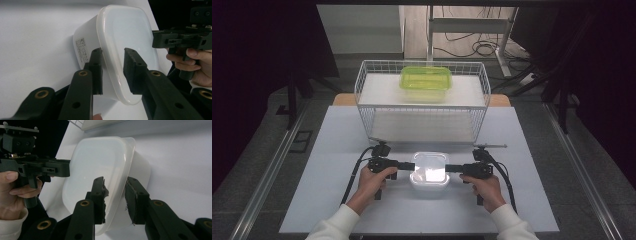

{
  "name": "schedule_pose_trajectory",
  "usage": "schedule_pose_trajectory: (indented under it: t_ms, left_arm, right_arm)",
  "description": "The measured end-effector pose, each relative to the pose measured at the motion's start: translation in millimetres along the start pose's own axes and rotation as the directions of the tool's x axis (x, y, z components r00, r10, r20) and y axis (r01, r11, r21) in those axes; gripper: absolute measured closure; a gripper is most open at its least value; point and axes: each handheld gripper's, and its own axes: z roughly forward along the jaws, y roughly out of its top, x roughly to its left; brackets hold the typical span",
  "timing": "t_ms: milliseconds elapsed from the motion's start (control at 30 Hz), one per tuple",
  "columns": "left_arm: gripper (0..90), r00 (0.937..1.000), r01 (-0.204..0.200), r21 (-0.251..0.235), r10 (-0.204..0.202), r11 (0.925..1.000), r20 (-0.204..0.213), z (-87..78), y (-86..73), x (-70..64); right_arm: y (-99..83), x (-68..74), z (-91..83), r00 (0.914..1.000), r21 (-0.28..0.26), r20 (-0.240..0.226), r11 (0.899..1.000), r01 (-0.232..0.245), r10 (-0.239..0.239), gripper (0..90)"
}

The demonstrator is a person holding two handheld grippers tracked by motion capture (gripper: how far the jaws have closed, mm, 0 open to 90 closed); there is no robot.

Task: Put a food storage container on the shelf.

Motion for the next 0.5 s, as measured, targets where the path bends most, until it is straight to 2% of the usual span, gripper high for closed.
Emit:
schedule_pose_trajectory:
  t_ms: [200, 500]
  left_arm:
    - [73.1, 0.9997, -0.021, -0.038, 0.021, 0.9990, -0.009, -5.1, -2.5, -6.9]
    - [77.7, 0.9989, -0.043, -0.062, 0.042, 0.9971, -0.021, -9.9, -4.1, -9.7]
  right_arm:
    - [-1.4, 3.5, -3.6, 0.9995, -0.028, 0.003, 0.999, 0.033, -0.033, 71.9]
    - [-3.3, 10.1, -8.3, 0.9967, -0.053, 0.003, 0.995, 0.082, -0.082, 75.9]
